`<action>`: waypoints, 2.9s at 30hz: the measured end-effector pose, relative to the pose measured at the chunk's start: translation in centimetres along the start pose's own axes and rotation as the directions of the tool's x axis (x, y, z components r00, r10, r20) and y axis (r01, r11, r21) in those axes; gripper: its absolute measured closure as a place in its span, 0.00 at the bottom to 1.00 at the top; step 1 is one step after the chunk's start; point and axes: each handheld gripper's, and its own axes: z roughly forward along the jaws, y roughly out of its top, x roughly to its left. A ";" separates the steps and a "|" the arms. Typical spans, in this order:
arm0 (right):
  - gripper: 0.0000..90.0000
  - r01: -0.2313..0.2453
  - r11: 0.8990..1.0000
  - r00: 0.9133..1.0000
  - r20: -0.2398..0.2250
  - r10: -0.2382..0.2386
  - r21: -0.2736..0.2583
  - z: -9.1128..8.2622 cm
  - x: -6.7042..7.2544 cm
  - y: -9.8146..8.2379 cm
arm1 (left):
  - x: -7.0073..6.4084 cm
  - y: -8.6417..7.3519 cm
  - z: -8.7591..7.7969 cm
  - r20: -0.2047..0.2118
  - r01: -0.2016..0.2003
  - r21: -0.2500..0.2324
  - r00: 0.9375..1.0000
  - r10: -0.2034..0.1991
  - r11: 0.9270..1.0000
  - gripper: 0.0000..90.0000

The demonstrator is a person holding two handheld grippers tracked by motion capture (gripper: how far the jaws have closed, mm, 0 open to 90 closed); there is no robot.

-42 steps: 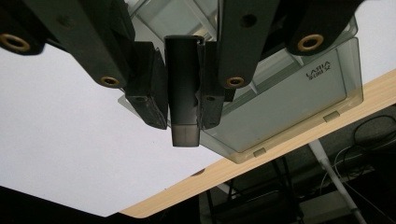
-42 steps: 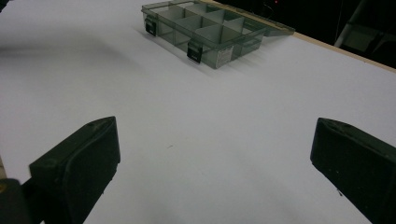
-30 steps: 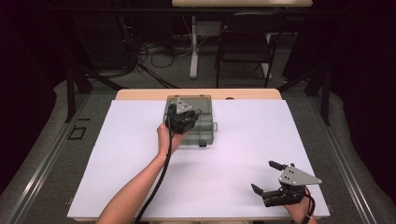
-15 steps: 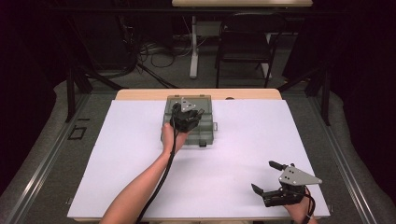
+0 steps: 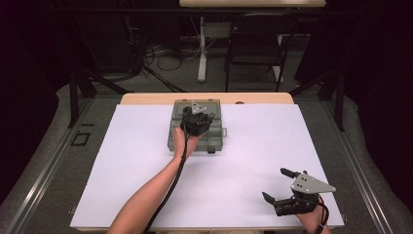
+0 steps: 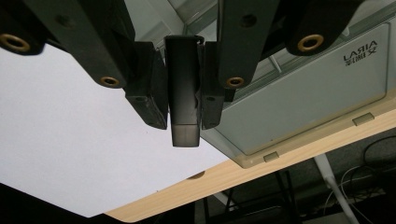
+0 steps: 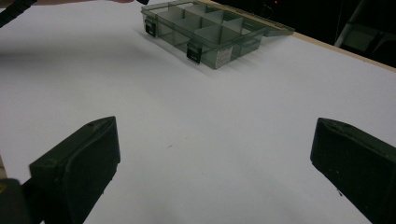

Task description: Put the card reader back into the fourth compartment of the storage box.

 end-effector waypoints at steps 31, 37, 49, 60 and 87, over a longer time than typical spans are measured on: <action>0.01 -0.005 1.000 1.000 0.002 0.005 0.003 -0.1 -0.1 0.0 | 0.1 0.0 2.9 -0.014 0.066 0.049 0.998 -0.065 0.997 0.82; 0.01 -0.004 1.000 1.000 0.002 0.004 0.003 -0.2 -0.1 0.0 | 0.1 0.0 3.4 -0.012 0.089 0.051 0.996 -0.089 0.995 0.82; 0.01 -0.004 1.000 1.000 0.001 0.004 0.003 -0.2 0.0 0.0 | 0.1 -0.2 4.2 -0.020 0.128 0.065 0.992 -0.127 0.990 0.82; 0.01 -0.005 1.000 1.000 0.001 0.005 0.002 -0.3 0.0 0.0 | -0.2 -0.3 5.0 -0.010 0.152 0.085 0.988 -0.152 0.985 0.70; 0.01 0.003 1.000 1.000 0.000 -0.003 0.007 0.0 0.1 0.1 | 0.6 -1.0 -4.2 0.090 0.011 0.098 0.996 -0.020 0.995 0.04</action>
